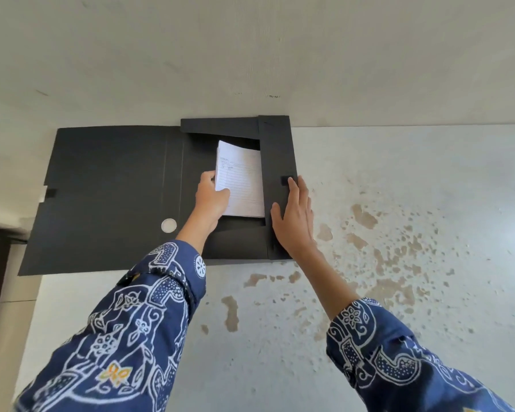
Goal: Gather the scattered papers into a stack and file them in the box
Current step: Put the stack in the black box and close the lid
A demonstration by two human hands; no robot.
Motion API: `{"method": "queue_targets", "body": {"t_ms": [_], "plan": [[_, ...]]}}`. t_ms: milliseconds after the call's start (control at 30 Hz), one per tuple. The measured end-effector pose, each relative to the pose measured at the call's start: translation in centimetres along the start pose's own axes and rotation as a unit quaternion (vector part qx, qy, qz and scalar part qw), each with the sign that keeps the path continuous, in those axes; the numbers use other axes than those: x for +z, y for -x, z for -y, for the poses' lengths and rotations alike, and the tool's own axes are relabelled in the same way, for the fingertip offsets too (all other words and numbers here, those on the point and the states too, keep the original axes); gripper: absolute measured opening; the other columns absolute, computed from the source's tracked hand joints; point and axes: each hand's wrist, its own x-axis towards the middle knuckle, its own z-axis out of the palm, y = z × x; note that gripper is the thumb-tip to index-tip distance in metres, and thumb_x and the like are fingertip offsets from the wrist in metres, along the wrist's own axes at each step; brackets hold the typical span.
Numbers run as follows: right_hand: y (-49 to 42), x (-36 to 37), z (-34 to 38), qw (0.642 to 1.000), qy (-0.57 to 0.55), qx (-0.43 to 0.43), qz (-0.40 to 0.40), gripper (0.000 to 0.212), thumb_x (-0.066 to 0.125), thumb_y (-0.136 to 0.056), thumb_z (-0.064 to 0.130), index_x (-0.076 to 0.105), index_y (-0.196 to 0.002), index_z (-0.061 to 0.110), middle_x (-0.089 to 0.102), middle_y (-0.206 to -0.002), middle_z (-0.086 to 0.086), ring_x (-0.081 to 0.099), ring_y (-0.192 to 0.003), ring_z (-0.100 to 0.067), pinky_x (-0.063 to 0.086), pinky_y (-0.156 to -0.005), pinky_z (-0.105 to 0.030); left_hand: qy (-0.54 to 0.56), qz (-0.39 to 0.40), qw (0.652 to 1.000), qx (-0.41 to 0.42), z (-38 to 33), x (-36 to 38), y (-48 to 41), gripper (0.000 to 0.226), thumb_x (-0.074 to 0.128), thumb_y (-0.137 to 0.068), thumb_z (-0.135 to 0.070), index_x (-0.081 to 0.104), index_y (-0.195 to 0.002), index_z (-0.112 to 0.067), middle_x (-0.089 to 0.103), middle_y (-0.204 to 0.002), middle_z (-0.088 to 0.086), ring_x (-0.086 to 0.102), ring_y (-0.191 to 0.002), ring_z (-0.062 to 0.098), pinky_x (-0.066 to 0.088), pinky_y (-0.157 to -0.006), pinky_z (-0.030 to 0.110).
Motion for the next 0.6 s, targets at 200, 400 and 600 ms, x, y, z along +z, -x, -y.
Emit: {"method": "queue_targets", "body": {"t_ms": [200, 400, 600], "plan": [[-0.1, 0.3, -0.3, 1.0, 0.014, -0.012, -0.011, 0.057, 0.045, -0.094, 0.019, 0.023, -0.146, 0.01, 0.014, -0.159, -0.009, 0.025, -0.142, -0.027, 0.033, -0.107, -0.041, -0.042, -0.006, 0.999, 0.008, -0.4, 3.1, 0.7, 0.042, 0.046, -0.088, 0.003, 0.038, -0.128, -0.01, 0.051, -0.11, 0.004, 0.052, -0.097, 0.02, 0.047, -0.072, 0.029], [-0.1, 0.4, -0.4, 0.999, 0.025, -0.019, -0.012, 0.058, 0.043, -0.095, 0.021, 0.021, -0.147, 0.009, 0.012, -0.159, -0.011, 0.025, -0.142, -0.028, 0.033, -0.107, -0.041, -0.165, -0.054, 0.982, 0.072, -0.6, 4.3, 1.3, 0.039, 0.046, -0.092, -0.005, 0.047, -0.131, -0.004, 0.041, -0.13, 0.014, 0.057, -0.105, 0.029, 0.048, -0.083, 0.029], [0.1, 0.9, -0.5, 0.997, 0.051, -0.04, -0.03, 0.057, 0.042, -0.095, 0.02, 0.022, -0.147, 0.007, 0.008, -0.161, -0.009, 0.024, -0.143, -0.026, 0.037, -0.104, -0.04, -0.149, -0.05, 0.986, 0.064, -0.8, 4.1, 1.9, 0.038, 0.043, -0.093, -0.005, 0.045, -0.131, -0.008, 0.05, -0.133, 0.012, 0.053, -0.118, 0.027, 0.048, -0.087, 0.032]]}}
